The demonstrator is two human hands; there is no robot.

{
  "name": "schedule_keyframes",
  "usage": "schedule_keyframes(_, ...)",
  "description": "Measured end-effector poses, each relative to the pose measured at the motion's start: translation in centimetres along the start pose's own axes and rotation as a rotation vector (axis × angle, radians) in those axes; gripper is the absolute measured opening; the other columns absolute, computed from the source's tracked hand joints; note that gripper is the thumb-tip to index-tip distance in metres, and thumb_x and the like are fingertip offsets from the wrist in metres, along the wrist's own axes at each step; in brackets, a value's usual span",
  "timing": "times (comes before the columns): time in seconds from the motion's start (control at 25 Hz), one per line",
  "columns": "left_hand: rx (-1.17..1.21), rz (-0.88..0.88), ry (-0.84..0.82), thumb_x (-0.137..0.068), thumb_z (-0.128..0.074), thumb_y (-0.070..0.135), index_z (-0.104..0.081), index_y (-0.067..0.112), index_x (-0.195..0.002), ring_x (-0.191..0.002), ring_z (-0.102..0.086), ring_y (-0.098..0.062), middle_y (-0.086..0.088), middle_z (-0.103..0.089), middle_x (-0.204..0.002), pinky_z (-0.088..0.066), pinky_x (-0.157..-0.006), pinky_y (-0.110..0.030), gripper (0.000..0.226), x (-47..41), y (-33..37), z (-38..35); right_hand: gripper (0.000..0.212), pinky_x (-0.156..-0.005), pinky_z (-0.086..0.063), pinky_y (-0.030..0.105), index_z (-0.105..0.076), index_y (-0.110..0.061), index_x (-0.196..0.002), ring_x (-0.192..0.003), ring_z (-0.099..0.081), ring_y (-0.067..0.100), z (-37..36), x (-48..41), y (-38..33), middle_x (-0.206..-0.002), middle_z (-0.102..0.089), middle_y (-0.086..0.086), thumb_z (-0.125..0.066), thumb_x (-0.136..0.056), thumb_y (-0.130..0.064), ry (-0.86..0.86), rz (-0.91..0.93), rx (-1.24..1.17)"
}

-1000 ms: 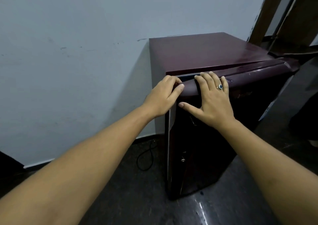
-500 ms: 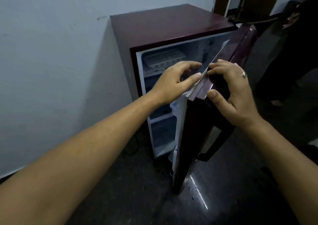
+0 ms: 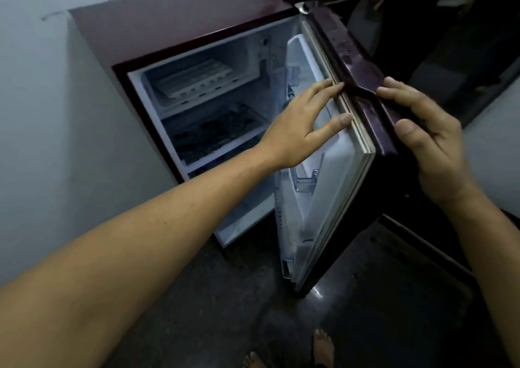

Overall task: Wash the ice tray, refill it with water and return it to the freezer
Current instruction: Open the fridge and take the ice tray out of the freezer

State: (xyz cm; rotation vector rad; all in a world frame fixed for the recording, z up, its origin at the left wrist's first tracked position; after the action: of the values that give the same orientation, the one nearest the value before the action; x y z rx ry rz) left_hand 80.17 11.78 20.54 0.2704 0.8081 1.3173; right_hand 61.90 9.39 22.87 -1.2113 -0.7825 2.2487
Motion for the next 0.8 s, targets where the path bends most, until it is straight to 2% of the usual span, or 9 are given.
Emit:
schedule_keyframes(0.16, -0.053, -0.048, -0.088, -0.106, -0.048, 0.059, -0.022, 0.025, -0.169, -0.158, -0.028, -0.020, -0.003, -0.016, -0.177, -0.038, -0.119, -0.042, 0.076, -1.8, 1.8, -4.0, 0.042, -0.117, -0.042, 0.044, -0.063, -0.016, -0.140, -0.140, -0.052, 0.014, 5.7, 2.1, 2.8, -0.147, -0.060, -0.002, -0.049, -0.106, -0.035, 0.228, -0.141, 0.062)
schedule_keyframes(0.24, -0.066, -0.048, -0.154, -0.105, -0.046, 0.064, -0.012, 0.026, -0.170, -0.159, -0.025, -0.022, -0.002, -0.009, -0.178, -0.039, -0.117, -0.044, 0.083, -2.6, 2.4, -6.1, 0.042, -0.111, -0.047, 0.036, -0.066, -0.023, -0.137, -0.131, -0.059, 0.009, 8.4, 3.5, 4.2, -0.138, -0.066, -0.008, -0.044, -0.109, -0.045, 0.369, -0.216, 0.100)
schedule_keyframes(0.32, -0.093, -0.048, -0.210, -0.104, -0.045, 0.067, -0.007, 0.026, -0.170, -0.162, -0.018, -0.023, -0.003, -0.006, -0.178, -0.034, -0.121, -0.046, 0.087, -3.3, 3.0, -7.7, 0.048, -0.105, -0.049, 0.027, -0.067, -0.027, -0.135, -0.124, -0.061, 0.003, 10.6, 4.5, 5.1, -0.129, -0.069, -0.016, -0.039, -0.108, -0.056, 0.484, -0.265, 0.156)
schedule_keyframes(0.4, -0.138, -0.056, -0.255, -0.104, -0.045, 0.066, -0.008, 0.023, -0.171, -0.163, -0.015, -0.024, -0.005, -0.006, -0.178, -0.029, -0.125, -0.047, 0.087, -4.0, 3.4, -9.0, 0.051, -0.102, -0.050, 0.029, -0.067, -0.027, -0.133, -0.120, -0.063, 0.005, 12.4, 4.9, 6.3, -0.125, -0.070, -0.011, -0.035, -0.108, -0.058, 0.562, -0.309, 0.206)
schedule_keyframes(0.52, -0.193, -0.058, -0.303, -0.105, -0.045, 0.065, -0.010, 0.022, -0.170, -0.162, -0.016, -0.028, -0.008, -0.008, -0.178, -0.030, -0.125, -0.050, 0.086, -4.9, 3.7, -10.1, 0.046, -0.102, -0.050, 0.037, -0.062, -0.028, -0.133, -0.118, -0.063, 0.011, 14.8, 5.2, 8.2, -0.127, -0.069, -0.004, -0.034, -0.108, -0.054, 0.615, -0.352, 0.304)
schedule_keyframes(0.68, -0.221, -0.003, -0.318, -0.105, -0.046, 0.063, -0.014, 0.022, -0.170, -0.162, -0.016, -0.029, -0.009, -0.013, -0.177, -0.032, -0.125, -0.054, 0.083, -5.0, 1.6, -10.0, 0.047, -0.097, -0.049, 0.031, -0.053, -0.033, -0.137, -0.110, -0.061, 0.012, 16.7, 4.9, 9.9, -0.130, -0.066, -0.004, -0.036, -0.104, -0.062, 0.589, -0.415, 0.423)
schedule_keyframes(0.8, -0.253, 0.047, -0.315, -0.105, -0.047, 0.062, -0.017, 0.021, -0.170, -0.161, -0.018, -0.028, -0.009, -0.016, -0.176, -0.031, -0.125, -0.053, 0.082, -3.8, -1.4, -8.9, 0.058, -0.105, -0.047, 0.038, -0.045, -0.035, -0.146, -0.123, -0.058, 0.022, 17.1, 5.0, 10.2, -0.141, -0.059, 0.003, -0.035, -0.100, -0.070, 0.553, -0.477, 0.552)
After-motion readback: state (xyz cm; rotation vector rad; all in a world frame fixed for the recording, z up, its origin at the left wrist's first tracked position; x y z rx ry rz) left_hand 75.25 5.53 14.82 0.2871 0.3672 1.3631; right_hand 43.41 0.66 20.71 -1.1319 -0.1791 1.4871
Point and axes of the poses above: each hand's wrist, its own x-axis away from the middle knuckle, its own z-axis out of the back of the hand, y = z × x, the point moved 10 cm from there along -x, towards the middle knuckle
